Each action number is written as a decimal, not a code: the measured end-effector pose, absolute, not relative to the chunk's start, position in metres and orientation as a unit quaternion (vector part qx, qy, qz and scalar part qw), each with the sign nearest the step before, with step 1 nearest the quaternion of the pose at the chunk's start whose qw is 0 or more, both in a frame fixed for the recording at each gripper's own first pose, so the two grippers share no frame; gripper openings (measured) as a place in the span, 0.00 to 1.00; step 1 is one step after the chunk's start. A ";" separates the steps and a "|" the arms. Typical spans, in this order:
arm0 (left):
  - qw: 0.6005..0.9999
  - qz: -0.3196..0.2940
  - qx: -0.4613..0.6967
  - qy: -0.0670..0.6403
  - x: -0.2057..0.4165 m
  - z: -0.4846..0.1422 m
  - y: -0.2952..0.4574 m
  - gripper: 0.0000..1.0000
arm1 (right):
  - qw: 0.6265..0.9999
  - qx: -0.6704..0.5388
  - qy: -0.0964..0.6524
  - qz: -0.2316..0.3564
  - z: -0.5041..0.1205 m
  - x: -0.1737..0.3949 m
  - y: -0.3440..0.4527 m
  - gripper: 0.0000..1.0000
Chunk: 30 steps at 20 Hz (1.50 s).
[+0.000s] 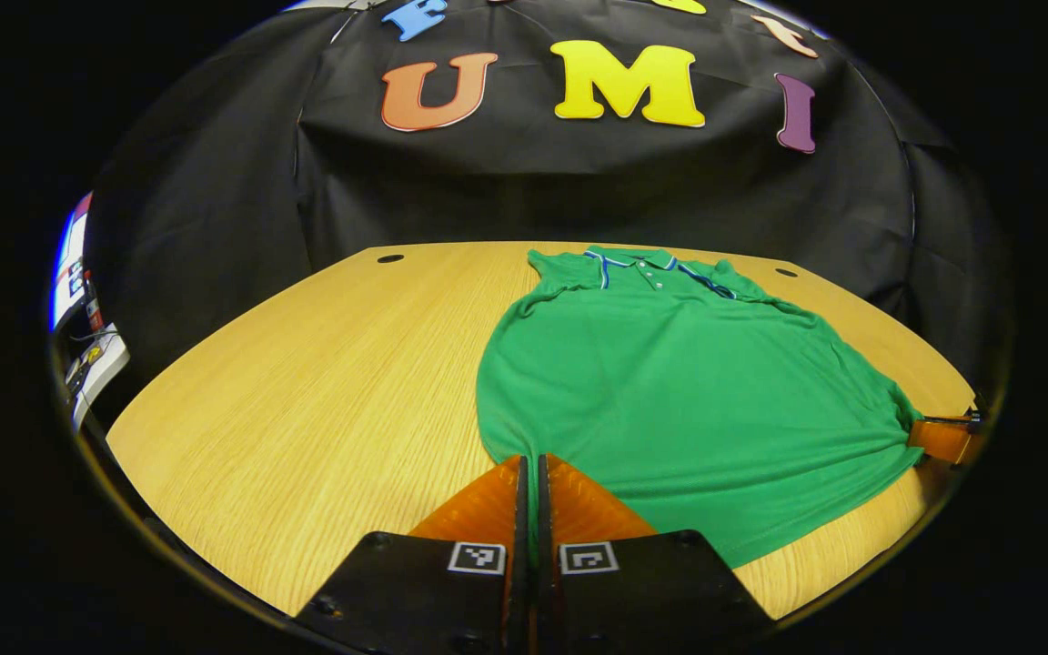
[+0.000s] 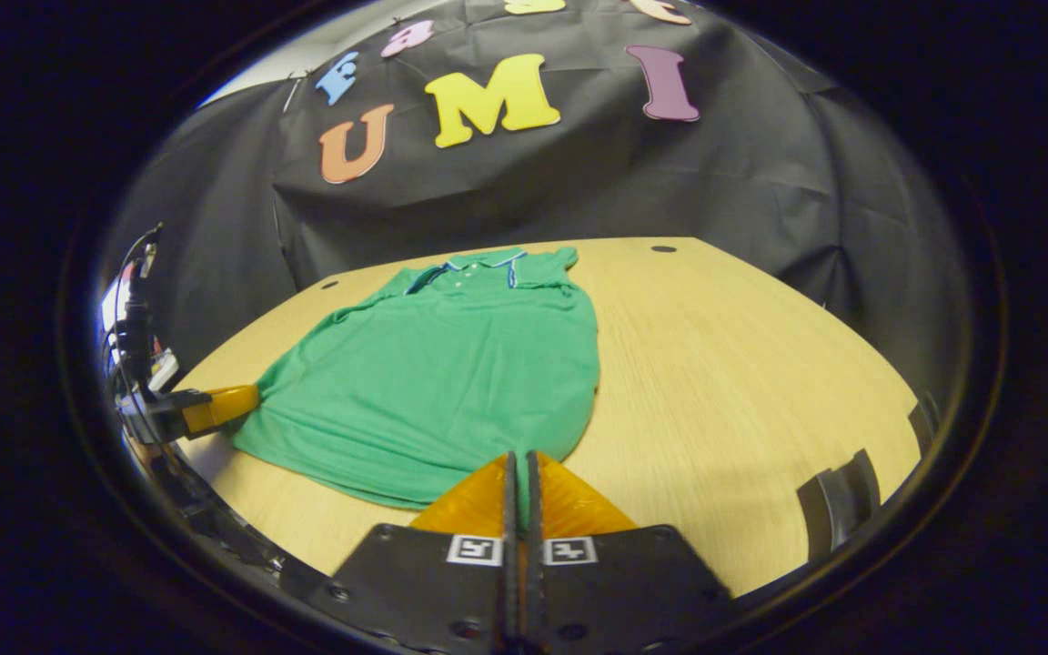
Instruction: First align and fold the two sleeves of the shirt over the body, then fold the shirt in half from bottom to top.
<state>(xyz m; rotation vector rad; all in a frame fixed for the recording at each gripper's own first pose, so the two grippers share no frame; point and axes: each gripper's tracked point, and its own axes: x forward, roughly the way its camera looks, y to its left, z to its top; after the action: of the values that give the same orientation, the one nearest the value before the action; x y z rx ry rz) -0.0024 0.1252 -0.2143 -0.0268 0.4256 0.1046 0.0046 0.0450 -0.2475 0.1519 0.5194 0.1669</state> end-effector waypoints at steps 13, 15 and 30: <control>0.989 0.029 -0.002 0.146 -0.003 -0.140 0.103 0.08 | 0.972 0.032 0.211 0.095 -0.187 0.008 0.035 0.00; 0.990 0.036 -0.003 0.136 0.005 -0.128 0.110 0.08 | 0.975 0.034 0.201 0.092 -0.172 0.019 0.030 0.00; 0.995 0.024 -0.006 0.099 0.159 -0.066 0.127 0.09 | 0.988 0.042 0.121 0.080 -0.078 0.188 0.035 0.00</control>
<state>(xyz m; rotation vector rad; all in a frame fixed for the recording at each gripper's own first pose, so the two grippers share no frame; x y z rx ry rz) 0.1591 0.1265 -0.0656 -0.0121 0.1974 0.0482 0.1885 0.0348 -0.0777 0.0836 0.2436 0.1615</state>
